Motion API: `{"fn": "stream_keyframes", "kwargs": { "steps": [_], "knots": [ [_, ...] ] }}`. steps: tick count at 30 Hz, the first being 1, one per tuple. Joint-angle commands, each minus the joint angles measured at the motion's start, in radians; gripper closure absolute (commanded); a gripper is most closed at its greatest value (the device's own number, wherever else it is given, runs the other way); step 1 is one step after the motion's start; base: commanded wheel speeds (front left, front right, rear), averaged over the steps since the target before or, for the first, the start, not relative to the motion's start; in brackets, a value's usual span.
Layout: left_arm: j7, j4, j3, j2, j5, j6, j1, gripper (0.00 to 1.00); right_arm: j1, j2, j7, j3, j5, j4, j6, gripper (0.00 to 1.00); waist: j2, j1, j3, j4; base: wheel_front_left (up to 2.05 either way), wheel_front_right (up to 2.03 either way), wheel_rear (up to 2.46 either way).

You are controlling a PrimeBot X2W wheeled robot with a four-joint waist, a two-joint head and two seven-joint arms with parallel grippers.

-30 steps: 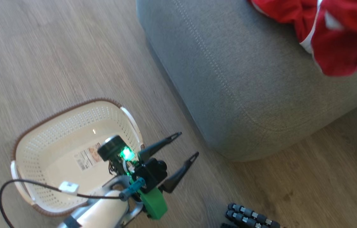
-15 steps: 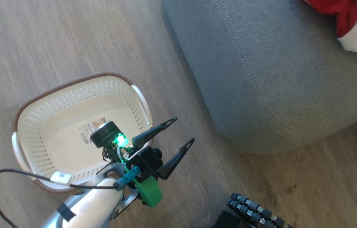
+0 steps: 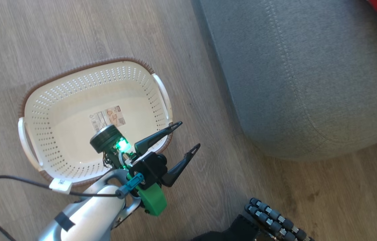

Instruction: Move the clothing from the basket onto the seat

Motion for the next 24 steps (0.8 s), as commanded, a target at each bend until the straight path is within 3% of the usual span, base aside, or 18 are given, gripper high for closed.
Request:
{"fn": "stream_keyframes", "kwargs": {
  "steps": [1, 7, 14, 24],
  "knots": [
    [-0.005, -0.027, 0.025, 0.015, 0.005, -0.001, -0.021, 0.0, -0.025, -0.012, 0.014, -0.027, -0.031, -0.012, 0.0, 1.0, 0.0001, -0.0001, 0.009, 0.007, 0.0, 0.0, 0.0],
    [-0.005, -0.015, 0.05, 0.015, -0.004, -0.001, -0.006, 0.0, -0.013, 0.034, 0.032, -0.138, -0.103, 0.012, 0.0, 1.0, 0.0001, -0.0001, 0.021, 0.011, 0.0, 0.0, 0.0],
    [-0.005, -0.017, 0.061, 0.021, 0.005, -0.001, 0.008, 0.0, -0.024, 0.048, 0.215, -0.306, -0.194, 0.009, 0.0, 1.0, 0.0001, -0.0001, 0.032, 0.018, 0.0, 0.0, 0.0],
    [-0.005, -0.025, 0.095, -0.003, -0.004, -0.001, 0.011, 0.0, -0.125, 0.087, -0.044, -0.468, -0.403, -0.254, 0.0, 1.0, 0.0001, -0.0001, 0.036, 0.029, 0.0, 0.0, 0.0]
  ]
}}
